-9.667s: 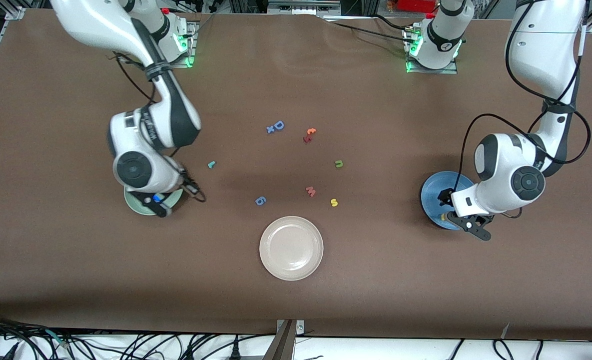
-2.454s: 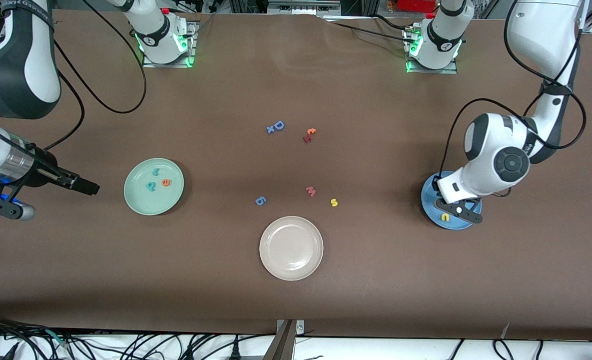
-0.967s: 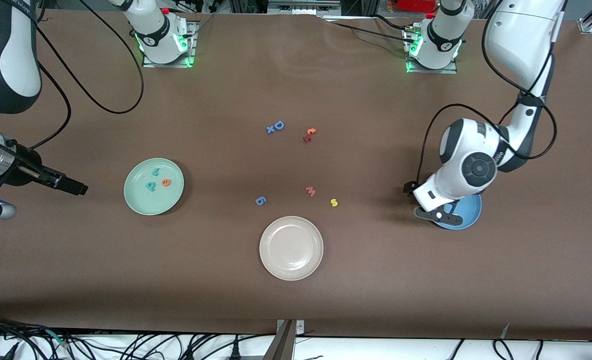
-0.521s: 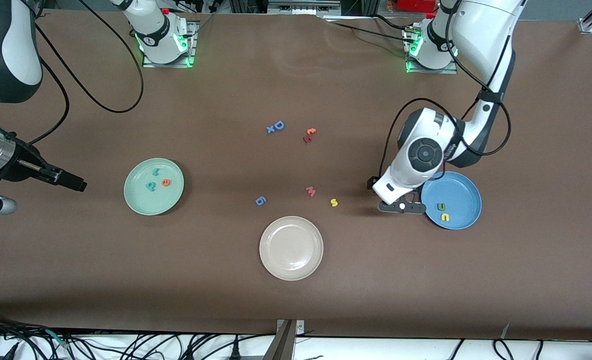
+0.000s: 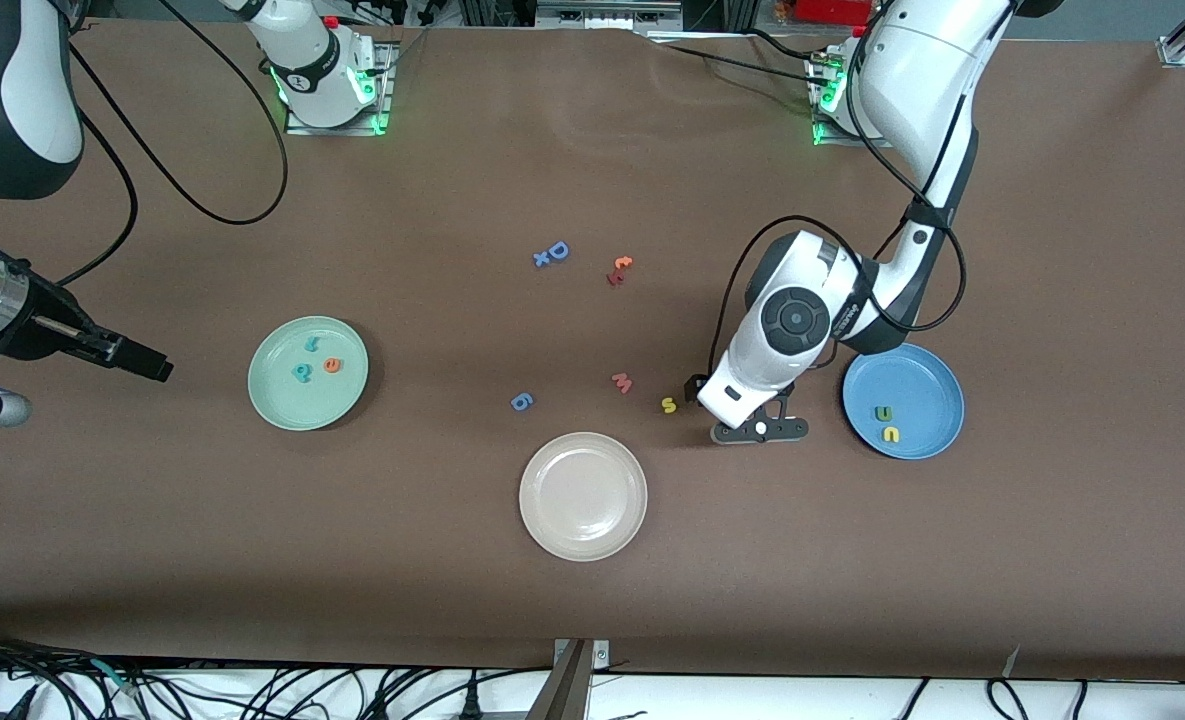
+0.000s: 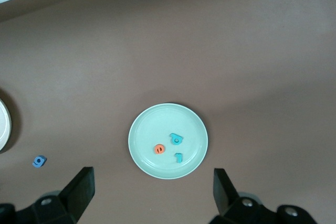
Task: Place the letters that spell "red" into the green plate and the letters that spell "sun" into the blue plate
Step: 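Move the left gripper over to the yellow s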
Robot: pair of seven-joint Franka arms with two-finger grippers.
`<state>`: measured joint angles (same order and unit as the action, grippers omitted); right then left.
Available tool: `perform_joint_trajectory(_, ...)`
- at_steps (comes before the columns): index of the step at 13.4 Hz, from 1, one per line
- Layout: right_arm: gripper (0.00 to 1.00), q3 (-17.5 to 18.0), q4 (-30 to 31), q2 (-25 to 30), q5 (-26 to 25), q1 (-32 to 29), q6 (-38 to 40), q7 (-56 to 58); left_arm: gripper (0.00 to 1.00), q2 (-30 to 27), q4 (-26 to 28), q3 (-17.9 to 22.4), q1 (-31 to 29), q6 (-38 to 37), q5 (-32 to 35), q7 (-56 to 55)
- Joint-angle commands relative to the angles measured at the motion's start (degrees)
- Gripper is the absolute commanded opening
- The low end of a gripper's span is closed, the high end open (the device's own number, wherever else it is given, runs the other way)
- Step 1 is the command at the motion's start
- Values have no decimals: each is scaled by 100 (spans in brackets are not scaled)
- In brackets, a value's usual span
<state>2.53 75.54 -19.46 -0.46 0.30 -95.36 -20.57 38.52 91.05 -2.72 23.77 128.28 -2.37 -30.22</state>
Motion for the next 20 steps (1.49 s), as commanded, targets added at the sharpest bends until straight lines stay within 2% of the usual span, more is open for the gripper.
perform_joint_trajectory(1,100,98,-21,100,-59,-83,9,53,100,375,-430,53,285,-14,-325,-37)
perform_joint_trajectory(3,100,116,-21,100,-50,-83,-61,27,100,446,-457,53,357,39,-317,-273)
perform_joint_trajectory(6,100,116,-21,100,-33,-83,-61,53,100,577,-448,53,444,574,-282,-309)
perform_joint_trajectory(15,100,125,-21,100,-24,-74,-61,62,100,815,-465,97,524,610,-256,-344)
perform_joint_trajectory(20,100,107,-21,91,-6,-74,-70,53,100,1008,-659,123,568,610,-220,-459)
